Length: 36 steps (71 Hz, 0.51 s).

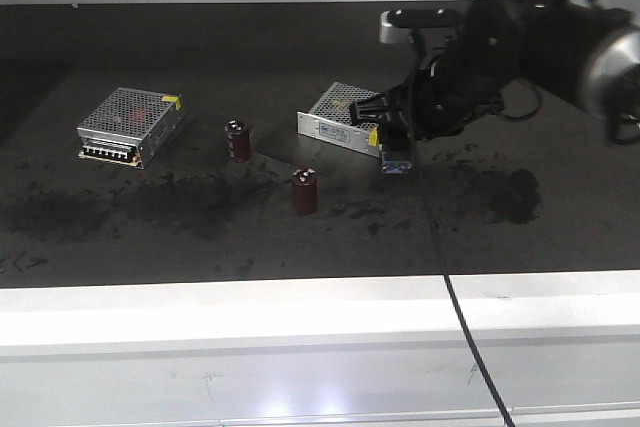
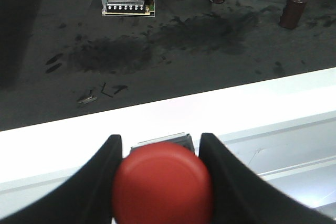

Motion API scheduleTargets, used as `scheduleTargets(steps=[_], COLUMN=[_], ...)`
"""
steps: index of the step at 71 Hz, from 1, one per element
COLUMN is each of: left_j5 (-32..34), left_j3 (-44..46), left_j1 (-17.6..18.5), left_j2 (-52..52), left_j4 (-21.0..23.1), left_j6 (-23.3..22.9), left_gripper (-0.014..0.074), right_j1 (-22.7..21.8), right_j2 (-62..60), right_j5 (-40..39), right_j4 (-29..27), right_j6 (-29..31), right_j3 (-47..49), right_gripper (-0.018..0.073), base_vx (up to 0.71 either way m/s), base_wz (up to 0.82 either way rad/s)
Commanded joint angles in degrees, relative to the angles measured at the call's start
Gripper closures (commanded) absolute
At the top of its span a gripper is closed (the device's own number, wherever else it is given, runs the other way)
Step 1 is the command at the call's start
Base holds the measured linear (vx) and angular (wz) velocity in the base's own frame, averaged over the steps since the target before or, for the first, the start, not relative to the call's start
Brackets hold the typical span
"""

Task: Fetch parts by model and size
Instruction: 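Lift the yellow-capped push button with the right gripper and withdraw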

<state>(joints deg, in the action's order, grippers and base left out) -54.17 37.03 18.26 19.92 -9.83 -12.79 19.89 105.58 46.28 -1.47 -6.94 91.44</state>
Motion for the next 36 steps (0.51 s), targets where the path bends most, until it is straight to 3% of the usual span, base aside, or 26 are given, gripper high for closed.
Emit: scheduleTargets(steps=[1, 36], left_j5=[3.7, 3.7], left_j3=[1.4, 1.4], left_j1=[0.1, 0.1], left_j2=[0.7, 0.7], left_j4=[-0.4, -0.4], left_j6=[-0.1, -0.1], left_gripper=[0.0594, 0.0594], right_j1=[-0.2, -0.2], right_j2=[-8.9, -43.8], right_j5=[-8.3, -26.5], right_j4=[1.5, 4.3], right_j6=[-0.3, -0.2], right_j3=[-4.8, -38.4], right_gripper=[0.0569, 0.0569], base_vx=[0.00, 0.00], base_wz=[0.00, 0.00])
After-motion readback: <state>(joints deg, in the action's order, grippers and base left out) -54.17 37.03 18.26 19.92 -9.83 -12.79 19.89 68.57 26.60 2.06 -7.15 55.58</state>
